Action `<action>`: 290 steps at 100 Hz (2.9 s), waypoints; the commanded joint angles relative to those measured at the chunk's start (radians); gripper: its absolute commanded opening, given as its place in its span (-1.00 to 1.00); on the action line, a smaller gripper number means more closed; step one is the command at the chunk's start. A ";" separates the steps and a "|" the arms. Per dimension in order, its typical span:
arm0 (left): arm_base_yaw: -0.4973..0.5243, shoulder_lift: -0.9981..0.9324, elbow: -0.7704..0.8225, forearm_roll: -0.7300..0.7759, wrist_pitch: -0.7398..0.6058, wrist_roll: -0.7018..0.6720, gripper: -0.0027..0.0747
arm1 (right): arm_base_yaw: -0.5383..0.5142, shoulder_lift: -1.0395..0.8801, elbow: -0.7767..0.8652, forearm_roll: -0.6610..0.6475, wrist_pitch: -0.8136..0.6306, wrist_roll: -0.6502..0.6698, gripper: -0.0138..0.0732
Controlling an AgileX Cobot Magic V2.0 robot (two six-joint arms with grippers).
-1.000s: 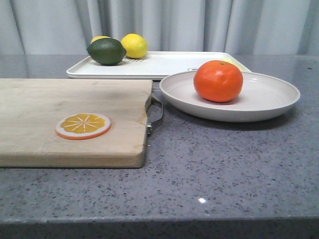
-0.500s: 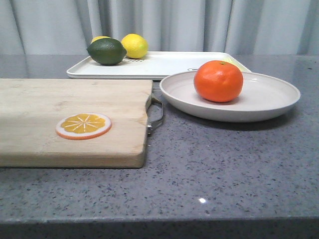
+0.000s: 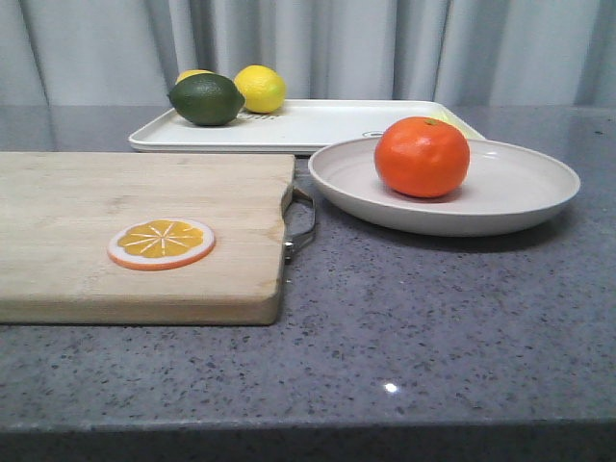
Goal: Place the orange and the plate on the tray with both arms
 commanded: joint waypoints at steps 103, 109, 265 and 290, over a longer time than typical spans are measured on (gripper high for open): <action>0.002 0.001 -0.026 -0.002 -0.070 -0.008 -0.98 | 0.127 0.796 -0.745 0.134 0.627 -0.008 0.30; 0.002 0.001 -0.026 -0.002 -0.070 -0.008 -0.98 | 0.127 0.833 -0.765 0.139 0.634 -0.008 0.30; 0.002 0.001 -0.026 -0.002 -0.070 -0.008 -0.98 | 0.129 1.023 -0.834 0.182 0.676 -0.008 -0.84; 0.002 0.001 -0.026 -0.002 -0.070 -0.008 -0.98 | 0.129 1.020 -0.896 0.238 0.722 -0.016 -0.84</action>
